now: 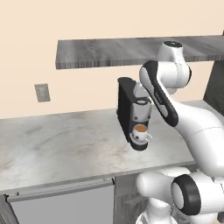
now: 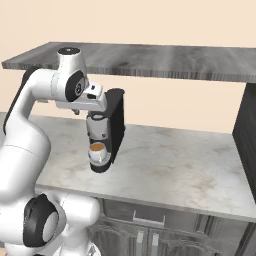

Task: Pick up the brewed coffee from the coffee machine and place it next to the breakfast plate on the dining counter.

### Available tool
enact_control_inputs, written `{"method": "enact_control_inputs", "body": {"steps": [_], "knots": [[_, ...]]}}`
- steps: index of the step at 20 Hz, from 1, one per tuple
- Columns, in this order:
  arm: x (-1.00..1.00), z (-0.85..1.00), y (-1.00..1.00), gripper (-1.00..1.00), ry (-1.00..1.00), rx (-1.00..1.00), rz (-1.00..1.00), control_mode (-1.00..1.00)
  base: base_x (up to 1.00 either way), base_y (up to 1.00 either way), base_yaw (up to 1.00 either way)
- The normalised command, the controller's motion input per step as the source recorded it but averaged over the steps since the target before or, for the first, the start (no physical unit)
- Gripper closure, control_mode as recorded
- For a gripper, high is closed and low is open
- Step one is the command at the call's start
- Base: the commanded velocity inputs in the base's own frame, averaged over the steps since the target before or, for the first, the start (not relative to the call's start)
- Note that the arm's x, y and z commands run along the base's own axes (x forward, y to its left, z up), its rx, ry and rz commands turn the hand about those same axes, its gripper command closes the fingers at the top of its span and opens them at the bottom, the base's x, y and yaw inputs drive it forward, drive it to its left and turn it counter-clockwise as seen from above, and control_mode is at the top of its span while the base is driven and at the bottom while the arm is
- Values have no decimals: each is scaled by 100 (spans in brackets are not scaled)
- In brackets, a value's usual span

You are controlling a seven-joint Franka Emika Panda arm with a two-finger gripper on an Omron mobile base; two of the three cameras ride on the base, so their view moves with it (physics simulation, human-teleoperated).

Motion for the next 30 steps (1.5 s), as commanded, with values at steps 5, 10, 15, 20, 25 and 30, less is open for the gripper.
{"method": "enact_control_inputs", "body": {"steps": [5,10,15,20,25,30], "knots": [[-7,-21,0,-100,-6,1,1,-100,0,0,0],[-9,-44,-8,-100,-17,7,12,-100,0,0,0],[-8,-37,-17,-100,-17,2,24,-100,0,0,0],[-1,-37,-13,-100,0,0,25,-100,0,0,0],[-4,-59,-8,-100,-3,0,21,-100,0,0,0],[-2,-63,-13,-100,-7,0,12,-100,0,0,0]]}}
